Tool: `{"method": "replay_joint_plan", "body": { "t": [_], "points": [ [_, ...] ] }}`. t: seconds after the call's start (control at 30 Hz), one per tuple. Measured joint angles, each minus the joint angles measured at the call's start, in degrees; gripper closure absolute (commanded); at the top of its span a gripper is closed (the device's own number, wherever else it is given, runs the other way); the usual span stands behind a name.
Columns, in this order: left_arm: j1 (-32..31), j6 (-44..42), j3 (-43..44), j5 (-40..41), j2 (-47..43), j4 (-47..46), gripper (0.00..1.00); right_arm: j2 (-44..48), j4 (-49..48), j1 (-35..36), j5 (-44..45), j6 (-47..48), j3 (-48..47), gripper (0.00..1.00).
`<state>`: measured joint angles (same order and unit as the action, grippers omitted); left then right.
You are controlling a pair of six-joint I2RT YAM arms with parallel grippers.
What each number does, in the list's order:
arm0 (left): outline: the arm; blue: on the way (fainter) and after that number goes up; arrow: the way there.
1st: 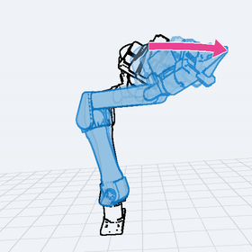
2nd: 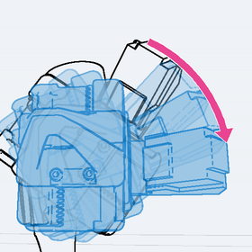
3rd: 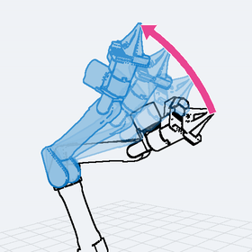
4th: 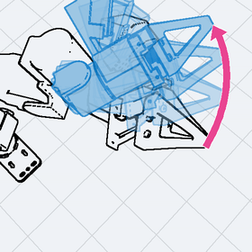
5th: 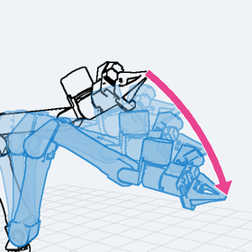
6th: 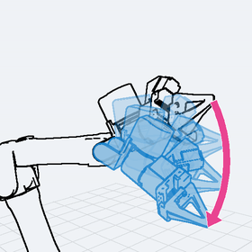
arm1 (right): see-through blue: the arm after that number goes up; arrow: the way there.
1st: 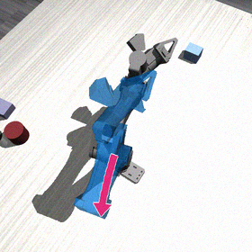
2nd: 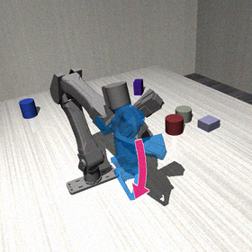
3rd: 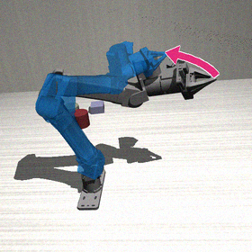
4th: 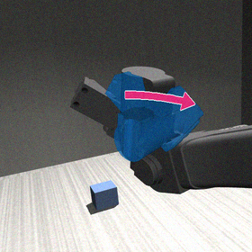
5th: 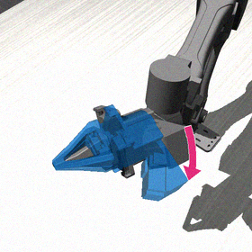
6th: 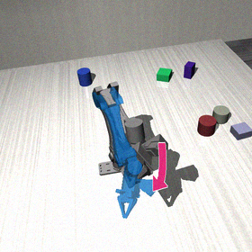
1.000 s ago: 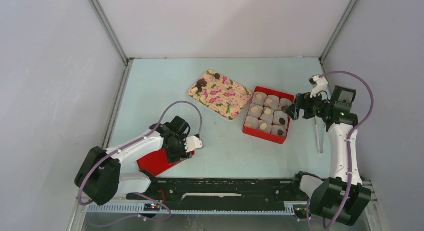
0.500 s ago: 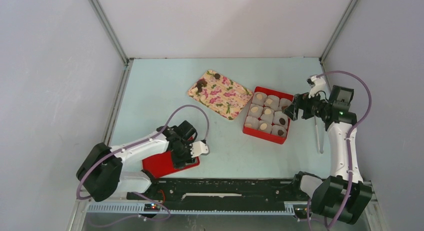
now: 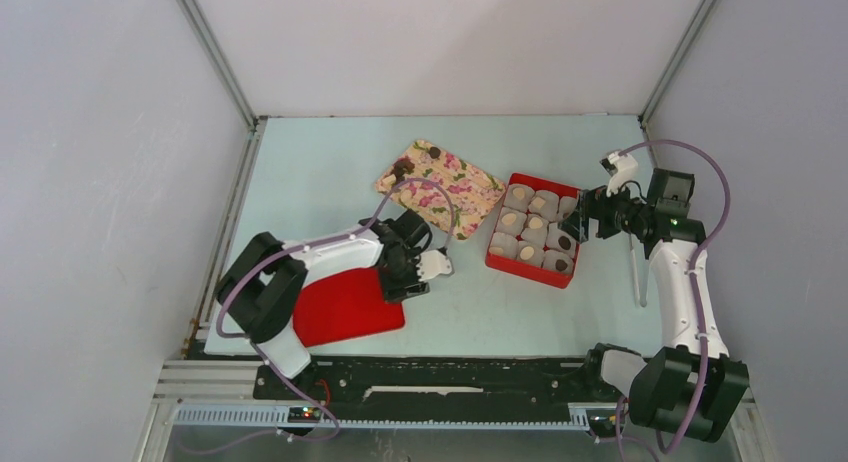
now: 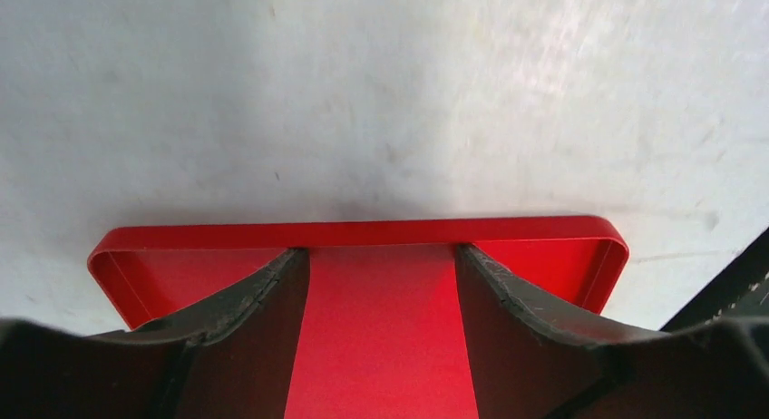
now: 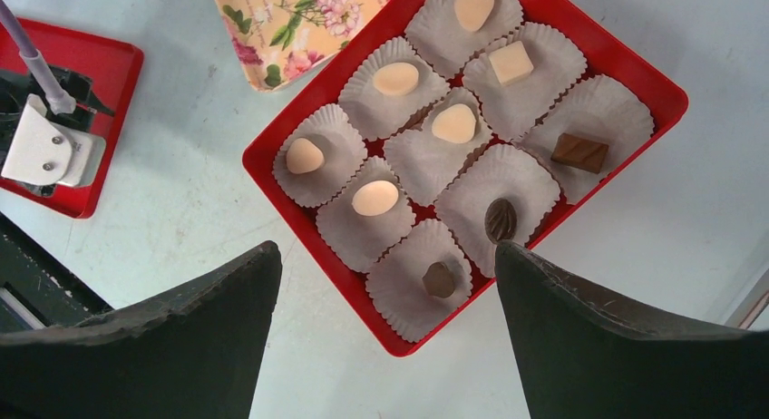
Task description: Pack the chocolate
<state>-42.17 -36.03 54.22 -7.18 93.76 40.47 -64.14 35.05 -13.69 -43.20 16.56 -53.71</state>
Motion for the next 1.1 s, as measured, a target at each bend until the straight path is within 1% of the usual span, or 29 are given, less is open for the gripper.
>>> {"method": "replay_joint_plan", "body": {
  "t": [0.13, 0.27, 0.43, 0.5, 0.6, 0.7, 0.8, 0.9, 0.97, 1.1],
  "points": [
    [-2.5, 0.0, 5.0, -1.0, 4.3, -0.8, 0.35, -0.1, 0.0, 0.0, 0.6, 0.5, 0.0, 0.10],
    [-5.7, 0.1, 12.7, -3.2, 9.3, -1.4, 0.35, -0.1, 0.0, 0.0, 1.1, 0.9, 0.0, 0.10],
    [-6.8, 0.2, 19.4, -4.8, 9.8, -1.1, 0.35, -0.1, 0.4, 0.0, 1.5, 1.2, 0.0, 0.10],
    [-6.5, 0.1, 18.9, -4.1, 8.0, -0.6, 0.39, -0.1, 0.6, -0.1, 1.5, 1.5, 0.0, 0.10],
    [-4.9, 0.2, 14.8, -3.5, 2.8, 0.4, 0.46, -0.1, 0.9, -0.2, 1.4, 2.0, 0.0, 0.10],
    [-1.5, 0.9, 10.8, -3.3, -3.1, 2.9, 0.46, -0.1, 0.9, -0.2, 1.4, 2.1, 0.0, 0.10],
    [2.6, 2.7, 8.7, -3.7, -6.6, 4.1, 0.44, -0.1, 0.9, 0.0, 1.4, 2.1, 0.0, 0.10],
    [5.2, 4.5, 6.4, -3.8, -6.9, 3.4, 0.43, -0.2, 0.9, 0.5, 1.5, 2.2, 0.0, 0.10],
    [5.6, 5.4, 4.5, -3.7, -5.7, 3.3, 0.44, -0.3, 0.9, 0.7, 1.5, 2.2, 0.0, 0.10],
    [5.6, 7.1, 2.2, -3.4, 0.5, 2.1, 0.45, -0.3, 1.0, 0.9, 1.5, 2.4, 0.0, 0.10]
  ]
}}
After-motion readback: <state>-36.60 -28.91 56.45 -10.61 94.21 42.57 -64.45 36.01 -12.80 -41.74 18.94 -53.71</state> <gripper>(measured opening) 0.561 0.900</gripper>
